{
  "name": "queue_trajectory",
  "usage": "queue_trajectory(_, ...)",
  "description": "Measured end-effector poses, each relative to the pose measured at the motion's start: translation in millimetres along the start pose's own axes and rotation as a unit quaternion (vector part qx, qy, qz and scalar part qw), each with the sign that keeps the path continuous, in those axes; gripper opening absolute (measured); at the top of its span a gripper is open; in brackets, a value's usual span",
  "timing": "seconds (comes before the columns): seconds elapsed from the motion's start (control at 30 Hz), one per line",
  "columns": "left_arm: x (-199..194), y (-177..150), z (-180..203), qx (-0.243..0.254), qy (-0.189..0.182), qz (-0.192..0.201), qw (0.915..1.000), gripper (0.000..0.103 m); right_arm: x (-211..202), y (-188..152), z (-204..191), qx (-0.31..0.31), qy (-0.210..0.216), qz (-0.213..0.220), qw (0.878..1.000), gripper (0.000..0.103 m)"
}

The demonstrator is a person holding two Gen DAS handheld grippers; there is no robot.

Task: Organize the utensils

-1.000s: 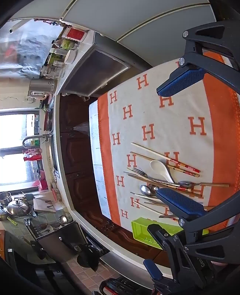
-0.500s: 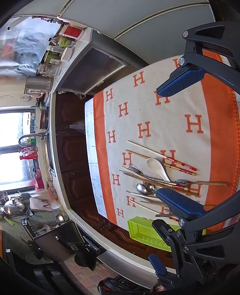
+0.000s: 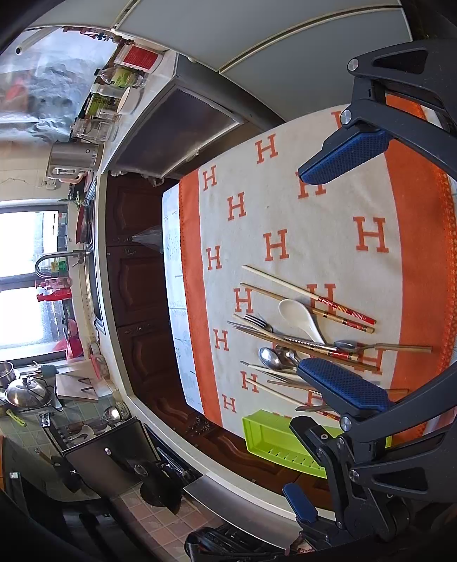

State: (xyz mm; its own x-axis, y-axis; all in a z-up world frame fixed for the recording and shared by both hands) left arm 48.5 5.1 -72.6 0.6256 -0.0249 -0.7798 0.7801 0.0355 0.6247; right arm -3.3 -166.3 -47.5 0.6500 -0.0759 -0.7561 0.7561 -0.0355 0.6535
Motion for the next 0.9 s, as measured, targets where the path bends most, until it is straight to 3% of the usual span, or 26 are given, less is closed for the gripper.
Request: queue_trajectory(0.9,3.1,-2.0,-0.2,-0.001,0.000,-0.004,1.0000,0.102,3.9,-1.3,-5.2,0.003,0.005,-0.003,1.000,0.101)
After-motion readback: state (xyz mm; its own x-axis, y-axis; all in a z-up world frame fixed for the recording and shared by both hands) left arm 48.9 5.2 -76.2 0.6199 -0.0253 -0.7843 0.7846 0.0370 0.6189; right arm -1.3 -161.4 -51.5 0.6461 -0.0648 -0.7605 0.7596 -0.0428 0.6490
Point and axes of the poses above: each gripper's, at about its wrist camera, not at the fingertips, and x roughly the way its jaws point, z to its right, y to its top, the point moved 7 cm from there along x, roughly the way its jaws point, and after that the axes turned 7 degrees about -x, right-handed, at the moved point
